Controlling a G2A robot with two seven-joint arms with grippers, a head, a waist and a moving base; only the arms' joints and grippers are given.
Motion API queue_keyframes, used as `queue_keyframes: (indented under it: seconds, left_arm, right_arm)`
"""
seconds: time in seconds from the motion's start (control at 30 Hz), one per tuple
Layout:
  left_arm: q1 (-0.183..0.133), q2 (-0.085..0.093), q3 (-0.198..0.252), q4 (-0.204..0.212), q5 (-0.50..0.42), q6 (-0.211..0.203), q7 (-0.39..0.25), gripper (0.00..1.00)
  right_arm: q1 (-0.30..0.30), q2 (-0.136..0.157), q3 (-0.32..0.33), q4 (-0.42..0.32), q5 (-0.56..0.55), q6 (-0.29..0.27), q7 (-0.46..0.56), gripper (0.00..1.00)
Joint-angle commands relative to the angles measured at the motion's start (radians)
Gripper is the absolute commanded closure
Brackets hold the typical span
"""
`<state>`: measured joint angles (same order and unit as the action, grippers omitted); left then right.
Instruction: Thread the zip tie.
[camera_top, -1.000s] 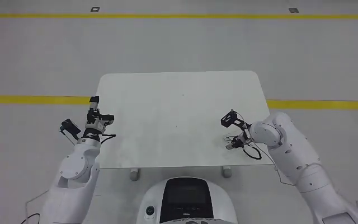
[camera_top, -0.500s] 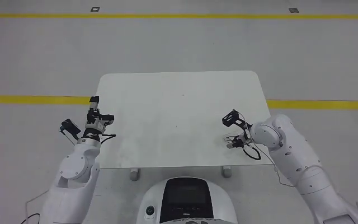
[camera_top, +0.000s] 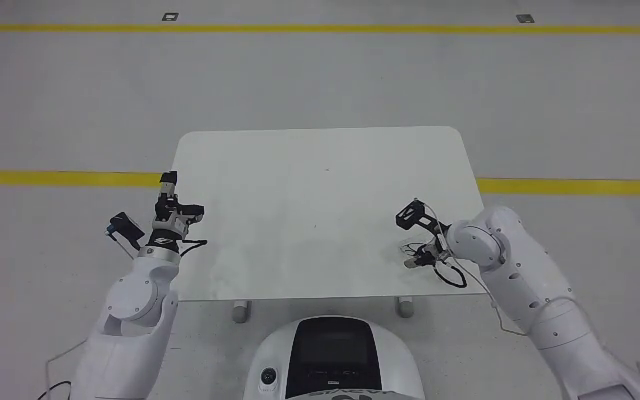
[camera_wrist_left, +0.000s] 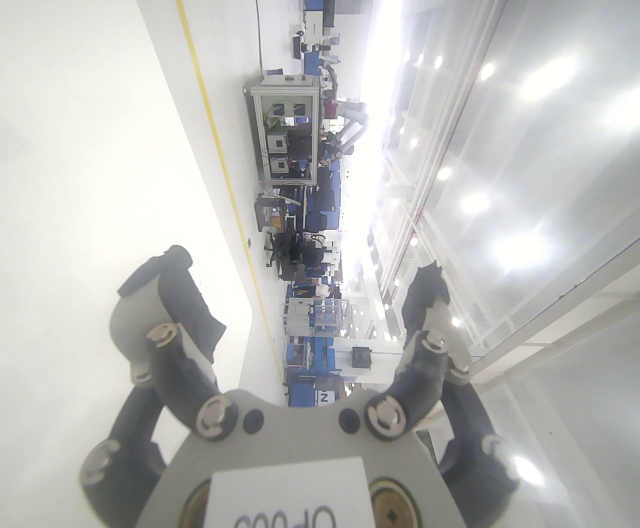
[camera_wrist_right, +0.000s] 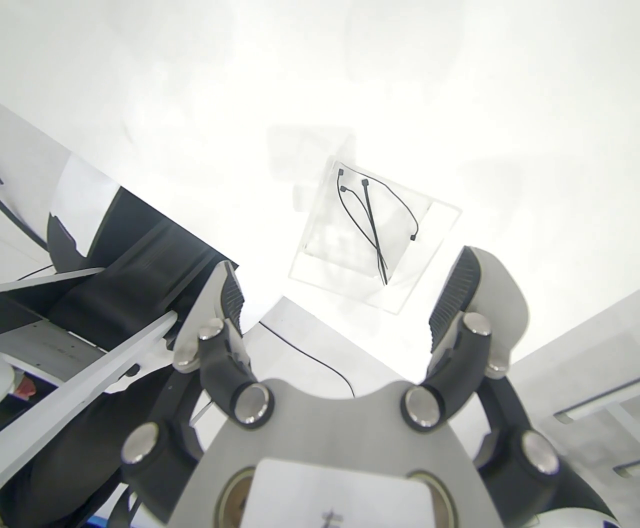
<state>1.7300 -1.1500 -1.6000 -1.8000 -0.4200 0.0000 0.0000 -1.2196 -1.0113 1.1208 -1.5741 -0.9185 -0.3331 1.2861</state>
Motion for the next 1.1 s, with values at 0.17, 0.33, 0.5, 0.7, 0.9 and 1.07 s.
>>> queue_keyframes:
  seconds: [0.17,0.33,0.5,0.7,0.9,1.07]
  left_arm:
    - [0.000,0.000,0.000,0.000,0.000,0.000,0.000,0.00]
    - [0.000,0.000,0.000,0.000,0.000,0.000,0.000,0.00]
    - [0.000,0.000,0.000,0.000,0.000,0.000,0.000,0.00]
    - [0.000,0.000,0.000,0.000,0.000,0.000,0.000,0.00]
    - [0.000,0.000,0.000,0.000,0.000,0.000,0.000,0.00]
    - [0.000,0.000,0.000,0.000,0.000,0.000,0.000,0.00]
  right_arm:
    - [-0.023,0.008,0.003,-0.018,-0.025,-0.007,-0.024,0.00]
    - [-0.031,0.017,0.023,-0.031,-0.003,-0.007,-0.030,0.00]
    - [-0.048,0.030,0.040,-0.052,0.007,-0.007,-0.038,0.40]
    - [-0.046,0.040,0.035,-0.051,0.009,-0.007,-0.031,0.60]
    - [-0.025,0.043,0.008,-0.029,0.018,-0.007,-0.028,0.64]
    - [-0.004,0.045,-0.014,-0.006,0.024,-0.007,-0.035,0.68]
